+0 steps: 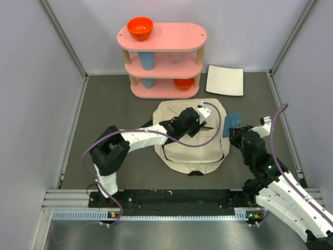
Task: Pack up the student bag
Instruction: Place the stationery in the student bag.
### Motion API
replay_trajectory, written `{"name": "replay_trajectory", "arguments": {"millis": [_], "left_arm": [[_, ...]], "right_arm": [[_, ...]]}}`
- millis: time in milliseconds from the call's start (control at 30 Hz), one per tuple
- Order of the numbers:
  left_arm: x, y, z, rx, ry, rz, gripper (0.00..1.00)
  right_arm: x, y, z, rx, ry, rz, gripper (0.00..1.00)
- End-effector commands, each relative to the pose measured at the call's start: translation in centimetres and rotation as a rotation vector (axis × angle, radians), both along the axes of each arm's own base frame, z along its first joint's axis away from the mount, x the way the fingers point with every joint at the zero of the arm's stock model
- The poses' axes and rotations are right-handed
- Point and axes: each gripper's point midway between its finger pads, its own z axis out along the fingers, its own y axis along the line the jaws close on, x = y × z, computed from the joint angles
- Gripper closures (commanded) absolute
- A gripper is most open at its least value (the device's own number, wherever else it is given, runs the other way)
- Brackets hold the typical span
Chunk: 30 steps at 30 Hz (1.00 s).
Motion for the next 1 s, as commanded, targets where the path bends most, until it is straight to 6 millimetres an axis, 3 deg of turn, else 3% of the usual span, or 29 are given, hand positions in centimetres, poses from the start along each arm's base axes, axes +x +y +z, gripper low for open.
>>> {"name": "replay_trajectory", "arguments": {"millis": [0, 100, 200, 400, 533, 800, 967], "left_arm": [[0.2, -0.1, -3.5, 0.07, 0.038, 0.027, 0.42], [0.5, -0.3, -3.1, 0.051, 0.034, 0.052, 0.46], [0.2, -0.9, -2.2, 0.005, 0.048, 0.045, 0.43], [-3.2, -3.4, 0.1, -0.128, 0.121, -0.135, 0.32], [-4.2, -3.9, 0.1, -0.132, 0.128, -0.166, 0.31], [-3.1, -4.3, -0.6, -0.116, 0.102, -0.075, 0.3], [-0.4, -3.8, 0.5, -0.104, 0.007, 0.098, 0.29]], "right_arm": [[0.6, -0.1, 1.0, 0.028, -0.046, -0.015, 0.96], [0.6, -0.2, 0.9, 0.022, -0.044, -0.016, 0.96], [0.6, -0.3, 1.0, 0.026, -0.045, -0.021, 0.96], [0.6, -0.3, 0.9, 0.026, -0.044, -0.015, 0.96], [0.6, -0.3, 0.8, 0.036, -0.045, -0.02, 0.96], [0.6, -0.2, 0.9, 0.041, -0.048, -0.011, 0.96], [0.7, -0.2, 0.9, 0.039, -0.048, -0.01, 0.95]]}}
